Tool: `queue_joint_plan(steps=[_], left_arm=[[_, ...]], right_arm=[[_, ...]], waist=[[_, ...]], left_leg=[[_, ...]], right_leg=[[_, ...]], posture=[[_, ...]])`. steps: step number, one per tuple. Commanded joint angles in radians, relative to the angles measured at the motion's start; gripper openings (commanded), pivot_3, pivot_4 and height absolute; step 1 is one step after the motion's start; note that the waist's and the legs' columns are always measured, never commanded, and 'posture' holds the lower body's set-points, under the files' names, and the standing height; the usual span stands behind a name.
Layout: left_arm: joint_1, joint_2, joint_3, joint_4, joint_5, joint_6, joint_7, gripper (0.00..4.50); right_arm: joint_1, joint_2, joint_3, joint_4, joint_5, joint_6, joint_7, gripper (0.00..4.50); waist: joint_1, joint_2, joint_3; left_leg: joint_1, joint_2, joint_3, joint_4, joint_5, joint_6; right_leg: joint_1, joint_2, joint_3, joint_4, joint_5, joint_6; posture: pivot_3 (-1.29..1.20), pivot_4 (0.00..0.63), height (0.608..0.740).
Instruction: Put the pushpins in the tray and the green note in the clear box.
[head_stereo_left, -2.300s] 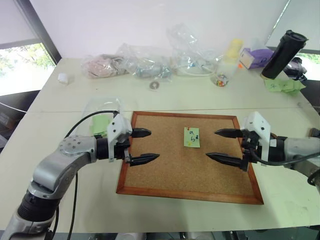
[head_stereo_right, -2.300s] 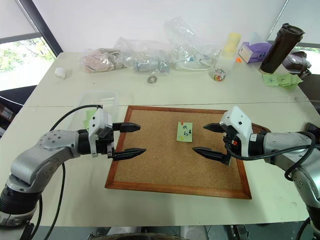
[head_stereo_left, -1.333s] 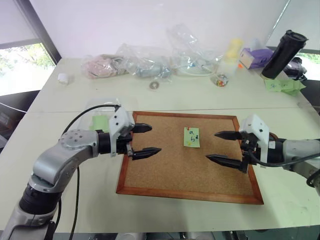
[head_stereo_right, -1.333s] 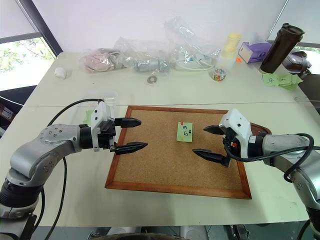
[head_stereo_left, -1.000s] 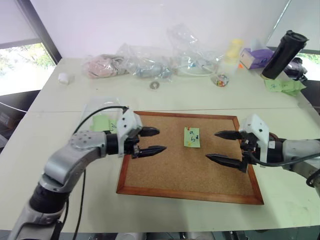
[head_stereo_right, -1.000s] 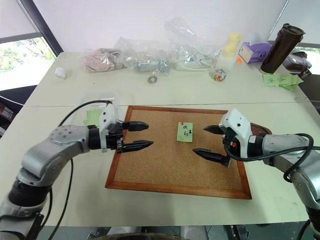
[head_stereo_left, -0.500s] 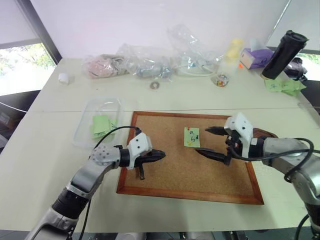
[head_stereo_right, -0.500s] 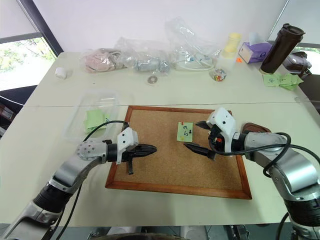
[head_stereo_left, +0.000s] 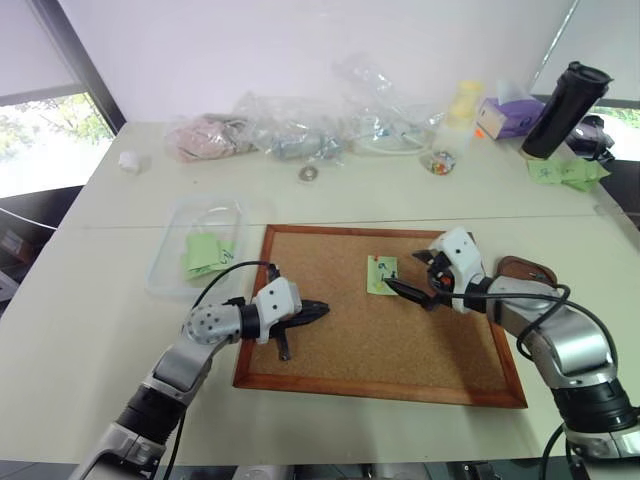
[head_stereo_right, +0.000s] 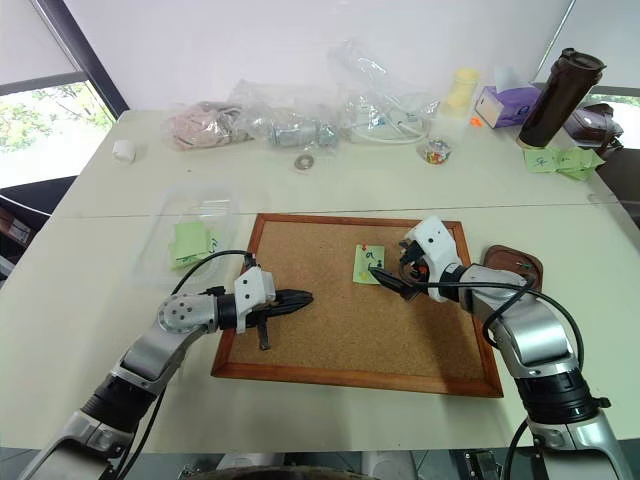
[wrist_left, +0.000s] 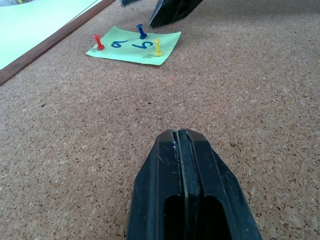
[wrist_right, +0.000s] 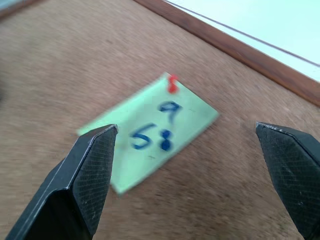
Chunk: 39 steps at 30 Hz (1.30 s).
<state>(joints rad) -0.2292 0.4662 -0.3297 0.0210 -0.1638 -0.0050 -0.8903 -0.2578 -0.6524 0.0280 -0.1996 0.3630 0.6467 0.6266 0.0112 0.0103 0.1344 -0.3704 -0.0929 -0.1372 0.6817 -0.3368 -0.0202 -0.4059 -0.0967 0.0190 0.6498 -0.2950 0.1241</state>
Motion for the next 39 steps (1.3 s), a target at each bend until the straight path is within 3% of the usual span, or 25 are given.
queue_joint_plan(steps=[1, 14, 17, 24, 39], left_arm=[[0.039, 0.012, -0.017, 0.062, 0.047, 0.032, -0.002, 0.07], [0.043, 0.018, -0.013, 0.037, 0.046, 0.051, -0.004, 0.07], [0.045, 0.018, -0.014, 0.033, 0.049, 0.053, -0.001, 0.0], [0.047, 0.016, -0.013, 0.025, 0.05, 0.062, 0.003, 0.0], [0.043, 0.024, -0.045, 0.03, 0.068, 0.087, -0.029, 0.0]], right_arm=[[-0.018, 0.011, -0.007, 0.004, -0.024, -0.042, 0.002, 4.5], [-0.015, 0.044, 0.036, 0.063, -0.117, -0.121, 0.004, 4.5], [-0.011, 0.055, 0.045, 0.071, -0.132, -0.132, 0.007, 3.64], [0.004, 0.062, 0.046, 0.062, -0.136, -0.129, 0.023, 0.04], [0.002, 0.034, -0.073, -0.117, -0.034, -0.009, 0.013, 0.04]], waist=[[0.0, 0.001, -0.001], [-0.002, 0.004, -0.004], [-0.002, 0.004, -0.004], [-0.002, 0.003, -0.004], [0.001, 0.003, -0.005]], left_leg=[[0.0, 0.0, 0.0, 0.0, 0.0, 0.0], [0.0, 0.0, 0.0, -0.001, 0.0, 0.0], [0.0, 0.0, 0.0, -0.001, 0.0, 0.0], [0.001, 0.0, 0.0, -0.001, 0.0, 0.0], [0.0, 0.0, 0.0, -0.001, 0.0, 0.0]], right_leg=[[0.0, 0.0, 0.0, 0.0, 0.0, 0.0], [0.0, 0.0, 0.0, 0.0, 0.0, 0.0], [0.0, 0.0, 0.0, 0.0, 0.0, 0.0], [0.0, 0.0, 0.0, 0.0, 0.0, 0.0], [0.0, 0.0, 0.0, 0.0, 0.0, 0.0]], posture=[[0.0, 0.15, 0.74], [0.0, 0.15, 0.74], [0.0, 0.15, 0.74], [0.0, 0.15, 0.74], [0.0, 0.15, 0.74]])
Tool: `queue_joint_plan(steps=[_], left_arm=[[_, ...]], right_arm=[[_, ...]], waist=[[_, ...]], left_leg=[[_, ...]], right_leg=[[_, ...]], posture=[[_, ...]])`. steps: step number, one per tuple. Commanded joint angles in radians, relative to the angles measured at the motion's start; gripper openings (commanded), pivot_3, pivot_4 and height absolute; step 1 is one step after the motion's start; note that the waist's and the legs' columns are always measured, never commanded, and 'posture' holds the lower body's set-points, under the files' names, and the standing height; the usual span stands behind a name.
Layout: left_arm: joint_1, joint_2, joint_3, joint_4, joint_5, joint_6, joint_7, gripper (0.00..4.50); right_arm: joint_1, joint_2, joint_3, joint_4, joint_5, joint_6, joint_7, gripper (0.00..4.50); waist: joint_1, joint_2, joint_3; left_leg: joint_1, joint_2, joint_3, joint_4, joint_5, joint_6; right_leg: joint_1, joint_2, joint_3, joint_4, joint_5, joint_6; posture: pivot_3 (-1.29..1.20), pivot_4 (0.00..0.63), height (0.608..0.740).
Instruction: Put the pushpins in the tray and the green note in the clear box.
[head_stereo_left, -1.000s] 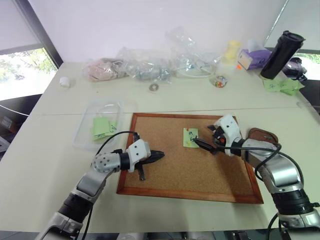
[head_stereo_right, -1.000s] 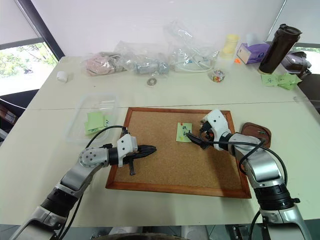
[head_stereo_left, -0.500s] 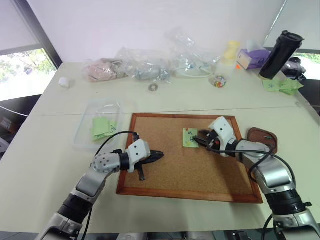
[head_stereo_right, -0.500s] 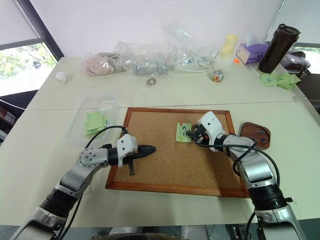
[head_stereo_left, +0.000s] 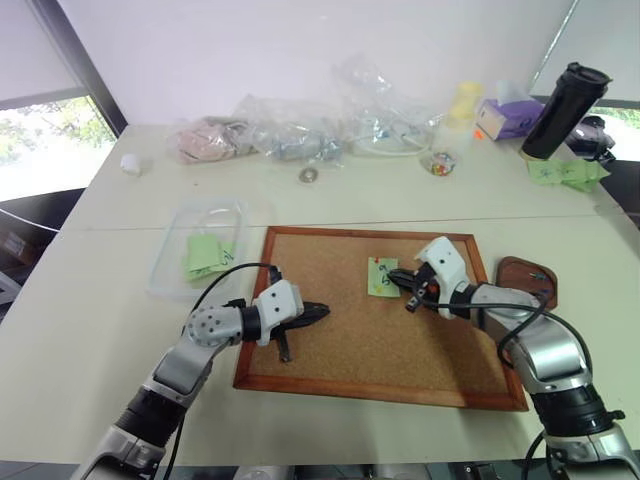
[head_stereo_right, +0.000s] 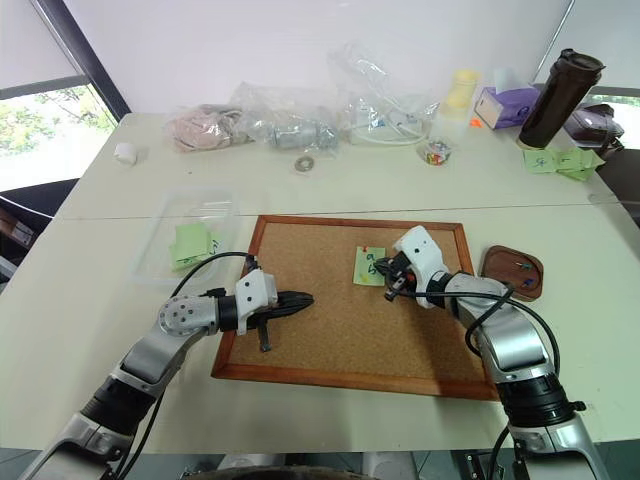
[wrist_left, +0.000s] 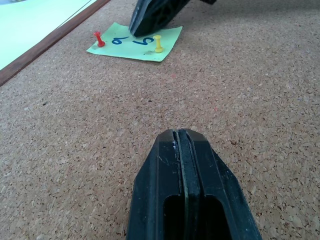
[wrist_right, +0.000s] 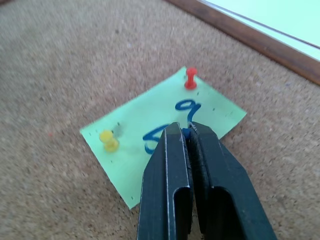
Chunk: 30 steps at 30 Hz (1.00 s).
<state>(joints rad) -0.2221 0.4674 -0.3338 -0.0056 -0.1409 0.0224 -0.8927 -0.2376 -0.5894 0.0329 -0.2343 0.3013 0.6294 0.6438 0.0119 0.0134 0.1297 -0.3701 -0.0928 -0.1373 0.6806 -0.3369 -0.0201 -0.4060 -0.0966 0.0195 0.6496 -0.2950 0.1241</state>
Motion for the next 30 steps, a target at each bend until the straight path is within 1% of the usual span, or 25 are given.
queue_joint_plan(steps=[1, 6, 10, 11, 14, 19, 22, 27, 30], left_arm=[[0.036, 0.025, -0.045, 0.06, 0.047, 0.062, -0.031, 0.0], [0.037, 0.028, -0.055, 0.08, 0.063, 0.057, -0.038, 0.0], [0.035, 0.027, -0.055, 0.081, 0.064, 0.057, -0.038, 0.0], [0.034, 0.026, -0.054, 0.081, 0.064, 0.057, -0.037, 0.0], [0.03, 0.023, -0.056, 0.086, 0.065, 0.057, -0.035, 0.0], [0.022, 0.017, -0.058, 0.101, 0.067, 0.053, -0.037, 0.0], [0.018, 0.012, -0.059, 0.11, 0.069, 0.049, -0.035, 0.0], [0.014, 0.006, -0.06, 0.116, 0.07, 0.047, -0.034, 0.0], [0.012, 0.003, -0.059, 0.118, 0.071, 0.046, -0.033, 0.0]], right_arm=[[-0.019, -0.036, -0.087, -0.092, 0.033, 0.016, -0.002, 0.04], [-0.029, -0.055, -0.15, -0.14, 0.082, 0.064, -0.003, 0.04], [-0.027, -0.068, -0.228, -0.136, 0.115, 0.095, -0.019, 0.04], [-0.023, -0.074, -0.261, -0.121, 0.122, 0.099, -0.026, 0.04], [-0.021, -0.077, -0.433, -0.02, 0.165, 0.126, -0.073, 0.04], [0.023, -0.109, -0.555, 0.12, 0.154, 0.109, -0.101, 0.04], [0.07, -0.115, -0.578, 0.151, 0.153, 0.09, -0.095, 0.04], [0.131, -0.109, -0.562, 0.175, 0.146, 0.058, -0.085, 0.04], [0.154, -0.103, -0.545, 0.198, 0.133, 0.031, -0.076, 0.04]], waist=[[0.0, 0.0, 0.0], [-0.001, -0.001, -0.001], [-0.001, -0.001, -0.001], [-0.001, -0.001, -0.001], [0.002, -0.001, -0.001], [0.001, 0.001, -0.002], [0.0, 0.002, -0.003], [0.0, 0.006, -0.005], [0.001, 0.005, -0.005]], left_leg=[[0.0, 0.0, 0.0, 0.0, 0.0, 0.0], [0.001, 0.0, 0.0, -0.001, 0.0, 0.0], [0.001, 0.0, 0.0, 0.0, 0.0, 0.0], [0.001, 0.0, 0.0, -0.001, 0.0, 0.0], [0.001, 0.0, 0.0, -0.001, 0.0, 0.0], [0.001, 0.0, 0.0, -0.001, 0.0, 0.0], [0.002, 0.0, 0.0, -0.001, 0.0, 0.0], [0.004, 0.0, 0.001, -0.001, 0.0, 0.0], [0.01, 0.0, 0.001, -0.003, -0.001, 0.001]], right_leg=[[0.0, 0.0, 0.0, 0.0, 0.0, 0.0], [0.001, 0.0, 0.0, 0.0, 0.0, 0.0], [0.001, 0.0, 0.0, 0.0, 0.0, 0.0], [0.001, 0.0, 0.0, 0.0, 0.0, 0.0], [0.001, 0.0, 0.0, 0.0, 0.0, 0.0], [0.001, 0.0, 0.0, 0.0, 0.0, 0.0], [0.003, 0.0, 0.001, 0.0, 0.0, 0.0], [0.004, 0.0, 0.002, 0.0, 0.0, 0.0], [0.01, 0.0, 0.002, -0.001, 0.0, 0.0]], posture=[[0.0, 0.15, 0.74], [0.0, 0.15, 0.74], [0.0, 0.15, 0.74], [0.0, 0.15, 0.74], [0.0, 0.15, 0.74], [0.0, 0.15, 0.74], [0.0, 0.15, 0.74], [0.0, 0.15, 0.74], [0.0, 0.15, 0.74]])
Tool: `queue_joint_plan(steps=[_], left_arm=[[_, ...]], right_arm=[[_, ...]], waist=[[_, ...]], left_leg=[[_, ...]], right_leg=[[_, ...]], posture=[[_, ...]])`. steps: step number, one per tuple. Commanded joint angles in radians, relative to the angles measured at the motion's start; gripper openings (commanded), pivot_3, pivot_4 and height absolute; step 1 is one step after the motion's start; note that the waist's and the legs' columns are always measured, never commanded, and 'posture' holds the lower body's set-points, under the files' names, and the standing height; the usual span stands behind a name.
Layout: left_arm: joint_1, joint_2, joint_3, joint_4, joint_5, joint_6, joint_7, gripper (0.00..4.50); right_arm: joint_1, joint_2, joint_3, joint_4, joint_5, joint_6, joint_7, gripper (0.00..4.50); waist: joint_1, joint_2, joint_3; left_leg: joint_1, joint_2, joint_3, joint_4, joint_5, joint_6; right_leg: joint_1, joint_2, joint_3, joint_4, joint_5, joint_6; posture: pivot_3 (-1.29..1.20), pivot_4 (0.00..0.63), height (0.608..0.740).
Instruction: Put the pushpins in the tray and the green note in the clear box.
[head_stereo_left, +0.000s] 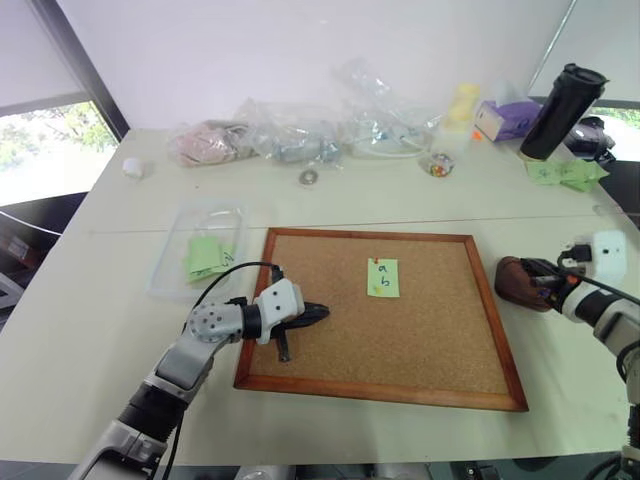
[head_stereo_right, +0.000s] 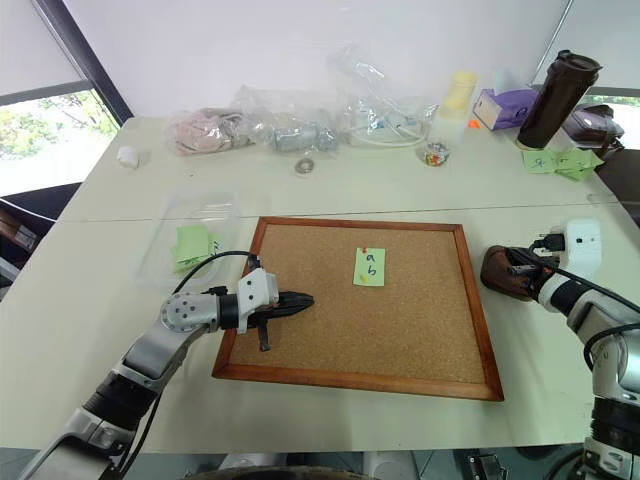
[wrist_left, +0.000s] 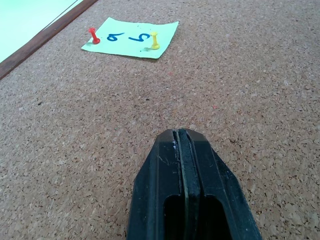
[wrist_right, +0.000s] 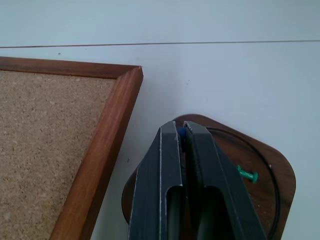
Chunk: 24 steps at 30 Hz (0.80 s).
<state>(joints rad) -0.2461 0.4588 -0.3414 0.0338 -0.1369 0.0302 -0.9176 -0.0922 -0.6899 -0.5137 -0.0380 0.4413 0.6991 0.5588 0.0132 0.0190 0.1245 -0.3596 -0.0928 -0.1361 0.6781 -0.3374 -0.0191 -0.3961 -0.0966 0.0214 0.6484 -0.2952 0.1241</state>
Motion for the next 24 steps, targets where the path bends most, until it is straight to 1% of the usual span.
queue_joint_plan(steps=[1, 4, 7, 9, 14, 24], left_arm=[[0.036, 0.012, -0.052, 0.079, 0.067, 0.037, -0.009, 0.0], [0.037, 0.012, -0.051, 0.081, 0.07, 0.034, -0.009, 0.0], [0.039, 0.012, -0.049, 0.081, 0.07, 0.035, -0.009, 0.0], [0.039, 0.012, -0.048, 0.082, 0.071, 0.034, -0.008, 0.0], [0.038, 0.013, -0.047, 0.084, 0.071, 0.033, -0.01, 0.0], [0.036, 0.012, -0.047, 0.09, 0.072, 0.028, -0.01, 0.0]], right_arm=[[0.01, 0.0, 0.001, 0.005, -0.001, -0.04, 0.011, 0.04], [0.022, 0.004, 0.001, 0.015, 0.01, -0.04, 0.021, 0.04], [0.033, 0.005, 0.006, 0.02, 0.006, -0.048, 0.027, 0.97], [0.036, 0.004, 0.009, 0.023, 0.007, -0.051, 0.03, 1.91], [0.041, 0.003, 0.014, 0.033, 0.0, -0.059, 0.03, 4.44], [0.052, -0.004, 0.024, 0.02, 0.011, -0.052, 0.052, 4.48]], waist=[[-0.001, 0.0, 0.0], [-0.001, 0.0, 0.0], [0.0, 0.0, 0.0], [-0.001, 0.0, 0.0], [0.0, 0.0, 0.0], [0.0, 0.0, 0.0]], left_leg=[[0.003, 0.0, 0.0, -0.001, 0.0, 0.001], [0.004, 0.0, 0.0, -0.001, -0.001, 0.001], [0.004, 0.0, 0.0, -0.002, -0.001, 0.001], [0.004, 0.0, 0.0, -0.002, -0.001, 0.001], [0.004, 0.0, 0.0, -0.002, 0.0, 0.001], [0.004, 0.0, 0.0, -0.002, -0.001, 0.001]], right_leg=[[0.003, 0.0, 0.0, -0.002, 0.0, 0.0], [0.004, 0.0, 0.0, -0.002, 0.0, 0.0], [0.004, 0.0, 0.0, -0.002, 0.0, 0.0], [0.004, 0.0, 0.001, -0.002, 0.0, 0.0], [0.004, 0.0, 0.001, -0.002, 0.0, 0.0], [0.004, 0.0, 0.001, -0.003, 0.0, 0.0]], posture=[[0.0, 0.15, 0.74], [0.0, 0.15, 0.74], [0.0, 0.15, 0.74], [0.0, 0.15, 0.74], [0.0, 0.15, 0.74], [0.0, 0.15, 0.74]])
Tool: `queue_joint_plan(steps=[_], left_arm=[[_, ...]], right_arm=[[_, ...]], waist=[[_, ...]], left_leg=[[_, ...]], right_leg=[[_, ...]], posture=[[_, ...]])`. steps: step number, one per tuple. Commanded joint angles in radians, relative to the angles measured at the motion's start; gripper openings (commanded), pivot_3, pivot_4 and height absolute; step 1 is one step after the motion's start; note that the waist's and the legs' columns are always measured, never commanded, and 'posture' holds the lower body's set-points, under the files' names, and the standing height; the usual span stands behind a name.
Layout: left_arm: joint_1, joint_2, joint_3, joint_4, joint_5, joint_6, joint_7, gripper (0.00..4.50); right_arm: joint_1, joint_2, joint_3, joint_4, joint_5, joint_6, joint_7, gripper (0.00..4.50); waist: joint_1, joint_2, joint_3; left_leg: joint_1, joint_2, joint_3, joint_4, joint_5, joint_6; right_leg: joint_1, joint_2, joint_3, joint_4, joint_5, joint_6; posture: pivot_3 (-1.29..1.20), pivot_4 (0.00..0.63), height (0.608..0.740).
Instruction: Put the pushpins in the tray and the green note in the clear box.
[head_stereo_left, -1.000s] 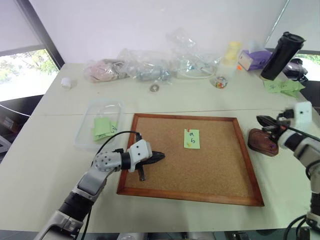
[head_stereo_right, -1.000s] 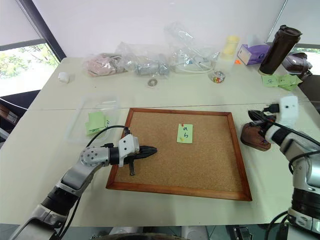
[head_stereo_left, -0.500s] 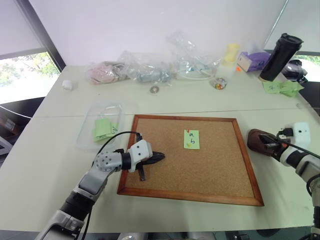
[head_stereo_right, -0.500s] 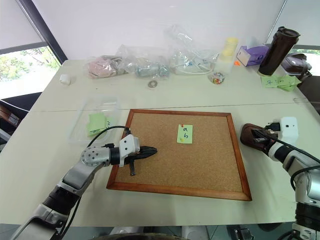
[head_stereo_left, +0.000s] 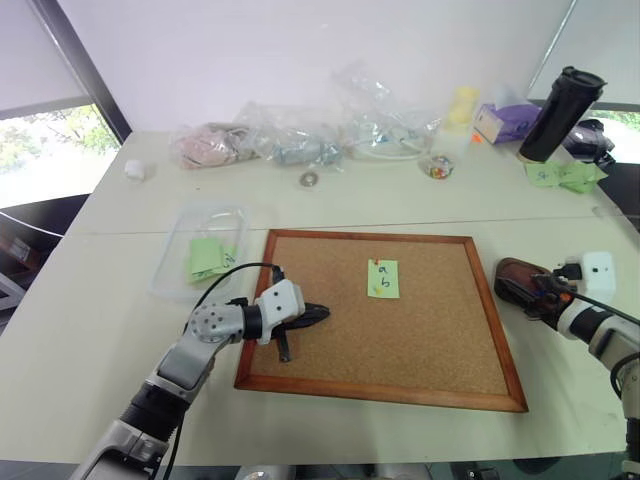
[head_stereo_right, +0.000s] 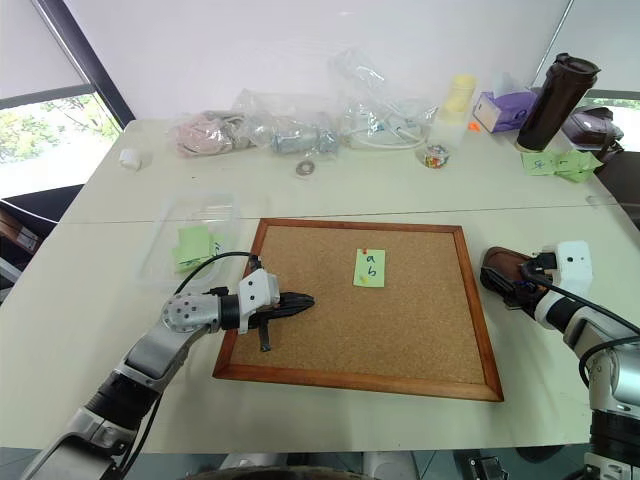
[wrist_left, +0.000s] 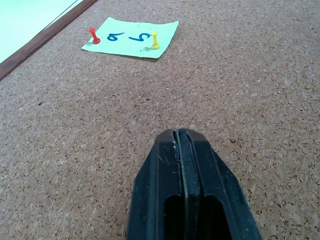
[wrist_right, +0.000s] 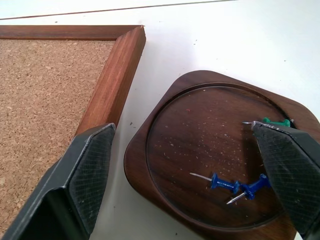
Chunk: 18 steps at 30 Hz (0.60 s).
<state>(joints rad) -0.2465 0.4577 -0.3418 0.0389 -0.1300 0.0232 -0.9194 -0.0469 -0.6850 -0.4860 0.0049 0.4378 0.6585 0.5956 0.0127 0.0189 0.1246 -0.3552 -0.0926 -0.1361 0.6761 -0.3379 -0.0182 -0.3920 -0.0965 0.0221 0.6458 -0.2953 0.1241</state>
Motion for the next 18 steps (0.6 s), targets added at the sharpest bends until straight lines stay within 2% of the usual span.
queue_joint_plan(steps=[1, 12, 18], left_arm=[[0.033, 0.011, -0.047, 0.088, 0.065, 0.035, -0.008, 0.0], [0.025, 0.007, -0.046, 0.105, 0.068, 0.022, -0.016, 0.0], [0.019, 0.002, -0.048, 0.113, 0.068, 0.018, -0.02, 0.0]], right_arm=[[0.012, -0.01, 0.001, -0.028, 0.017, -0.006, 0.024, 4.48], [-0.024, -0.093, -0.046, -0.204, 0.129, 0.078, 0.088, 4.48], [-0.102, -0.12, -0.017, -0.282, 0.196, 0.148, 0.081, 4.48]], waist=[[0.0, 0.0, 0.0], [0.001, -0.001, 0.002], [0.002, -0.002, 0.002]], left_leg=[[0.0, 0.0, 0.0, 0.0, 0.0, 0.0], [0.0, 0.0, 0.0, 0.0, -0.001, 0.001], [0.0, 0.0, 0.0, -0.001, -0.001, 0.002]], right_leg=[[0.0, 0.0, 0.0, 0.0, 0.0, 0.0], [0.0, 0.0, 0.0, -0.001, 0.0, 0.0], [0.001, 0.0, 0.0, -0.002, 0.0, 0.0]], posture=[[0.0, 0.15, 0.74], [0.0, 0.15, 0.74], [0.0, 0.15, 0.74]])
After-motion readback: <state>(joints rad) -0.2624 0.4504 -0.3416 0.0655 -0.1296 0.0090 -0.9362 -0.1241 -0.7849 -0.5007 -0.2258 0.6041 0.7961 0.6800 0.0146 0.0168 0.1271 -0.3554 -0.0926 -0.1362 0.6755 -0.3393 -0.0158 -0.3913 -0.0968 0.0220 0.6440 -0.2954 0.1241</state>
